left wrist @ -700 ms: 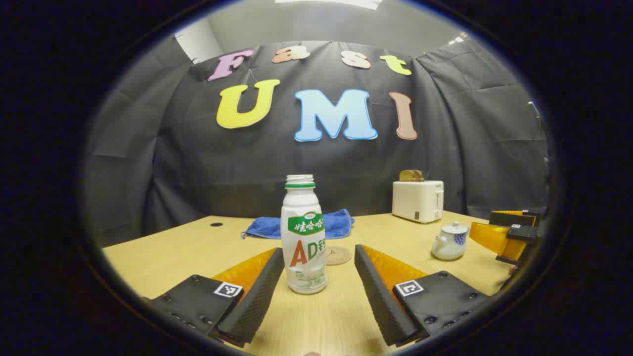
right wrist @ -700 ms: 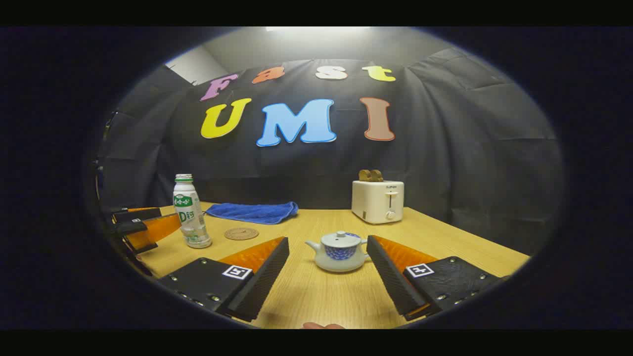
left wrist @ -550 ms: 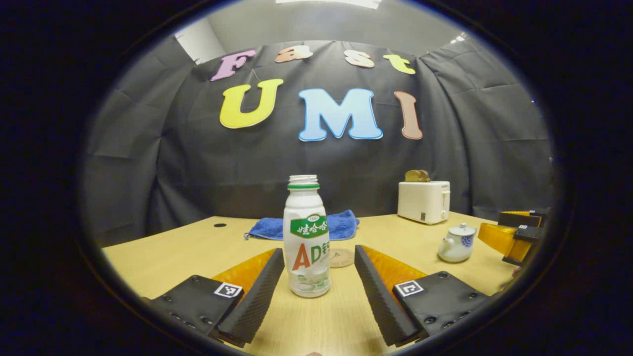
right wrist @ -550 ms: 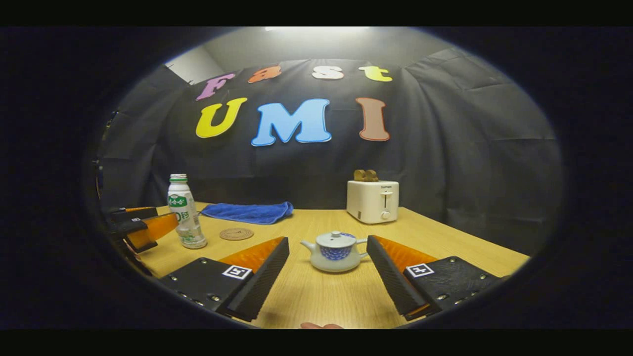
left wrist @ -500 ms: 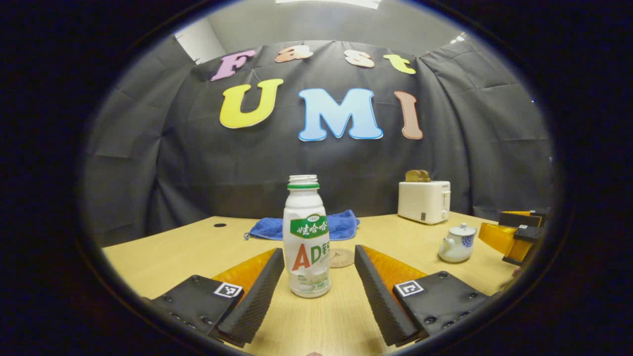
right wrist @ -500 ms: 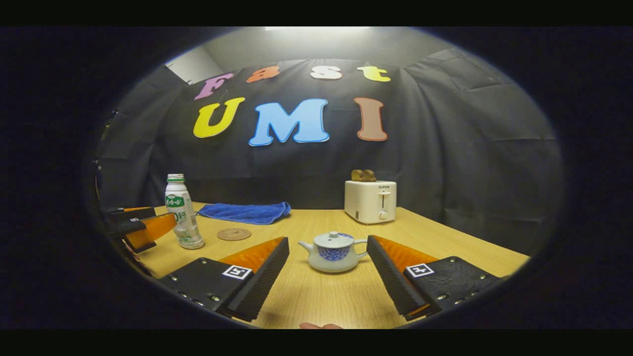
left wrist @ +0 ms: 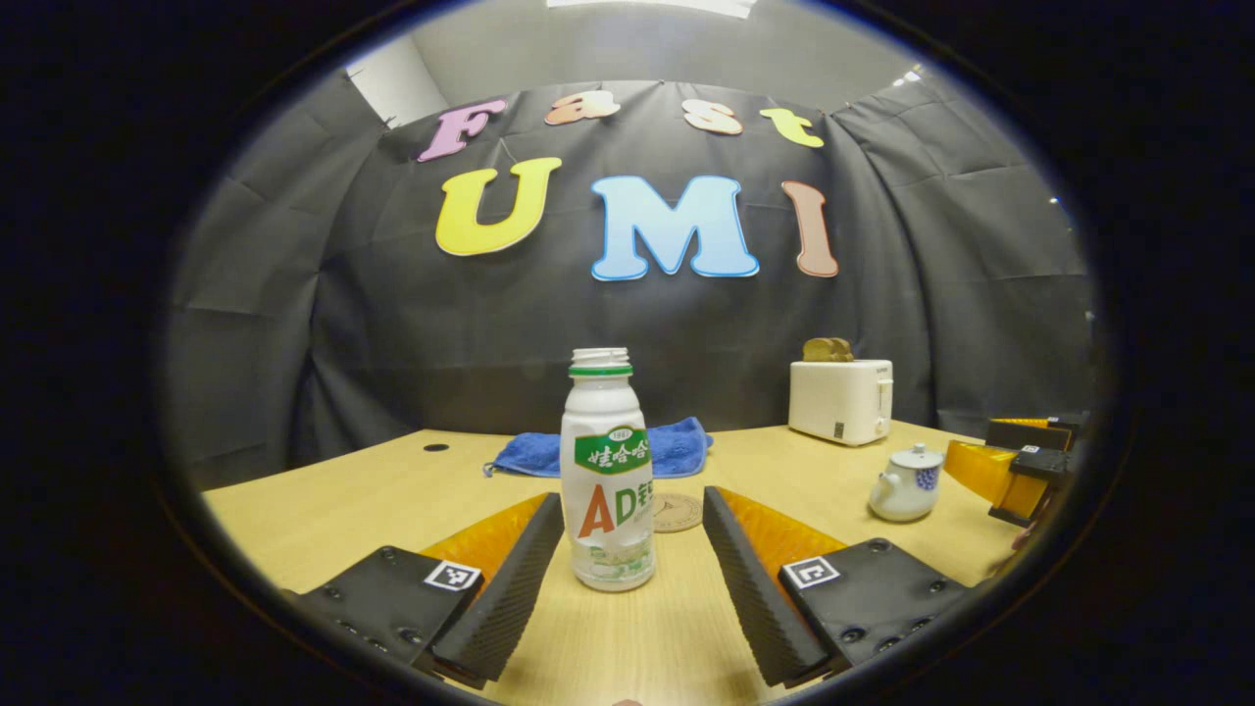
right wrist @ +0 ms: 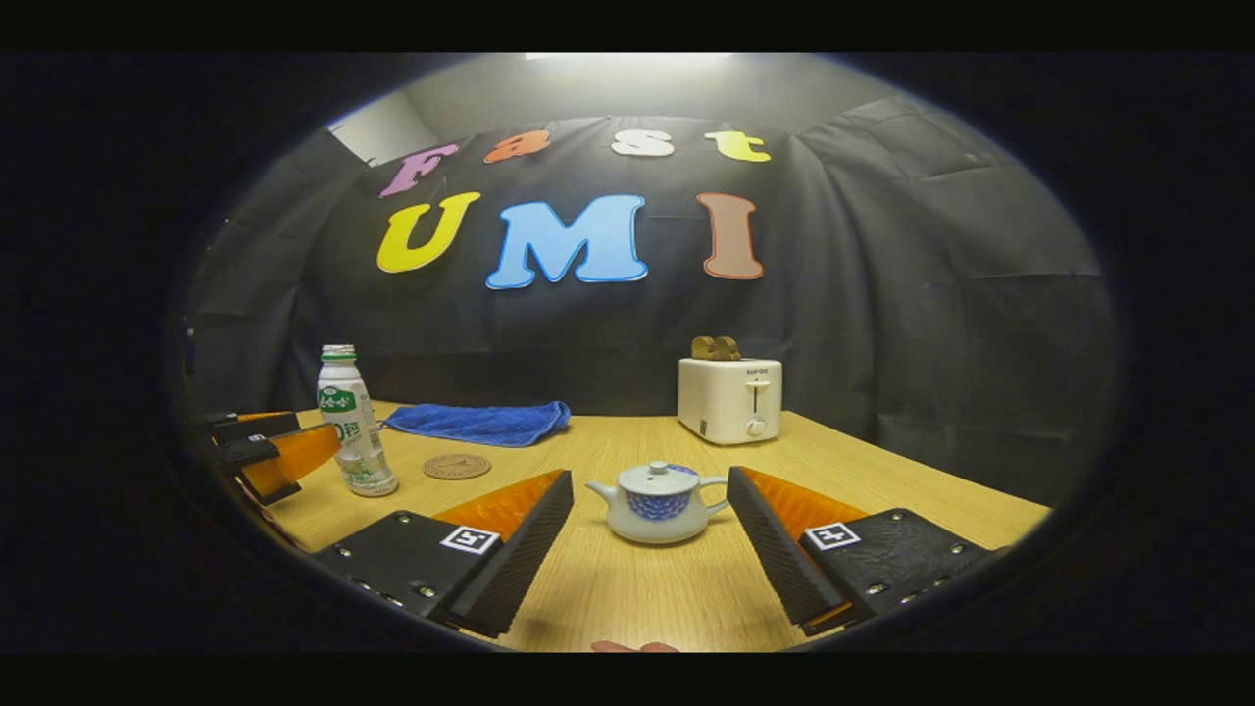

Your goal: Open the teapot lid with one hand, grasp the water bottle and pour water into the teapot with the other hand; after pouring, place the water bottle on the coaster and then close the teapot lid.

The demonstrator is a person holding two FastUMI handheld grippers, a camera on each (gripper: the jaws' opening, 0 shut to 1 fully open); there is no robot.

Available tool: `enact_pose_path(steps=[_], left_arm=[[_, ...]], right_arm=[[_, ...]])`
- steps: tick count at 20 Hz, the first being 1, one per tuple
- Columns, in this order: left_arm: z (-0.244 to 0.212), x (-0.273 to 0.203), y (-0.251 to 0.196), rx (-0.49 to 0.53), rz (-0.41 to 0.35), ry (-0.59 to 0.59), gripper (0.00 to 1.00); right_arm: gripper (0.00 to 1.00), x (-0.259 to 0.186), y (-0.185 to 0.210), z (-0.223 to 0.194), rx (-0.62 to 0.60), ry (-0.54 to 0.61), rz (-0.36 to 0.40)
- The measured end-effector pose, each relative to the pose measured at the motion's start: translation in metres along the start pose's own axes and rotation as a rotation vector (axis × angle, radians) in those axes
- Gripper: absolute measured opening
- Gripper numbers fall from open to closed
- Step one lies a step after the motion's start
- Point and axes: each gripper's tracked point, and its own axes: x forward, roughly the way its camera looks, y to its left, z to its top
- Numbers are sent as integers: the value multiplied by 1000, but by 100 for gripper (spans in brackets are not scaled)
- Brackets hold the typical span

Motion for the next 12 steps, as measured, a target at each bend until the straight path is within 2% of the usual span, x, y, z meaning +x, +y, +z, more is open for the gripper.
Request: enact_pose_path(steps=[10, 12], left_arm=[[-2, -1, -1, 2, 0, 6, 99], [-3, 1, -10, 3, -36, 16, 99]], right_arm=[[97, 3, -1, 0, 1, 1, -5], [98, 7, 2, 1, 1, 1, -3]])
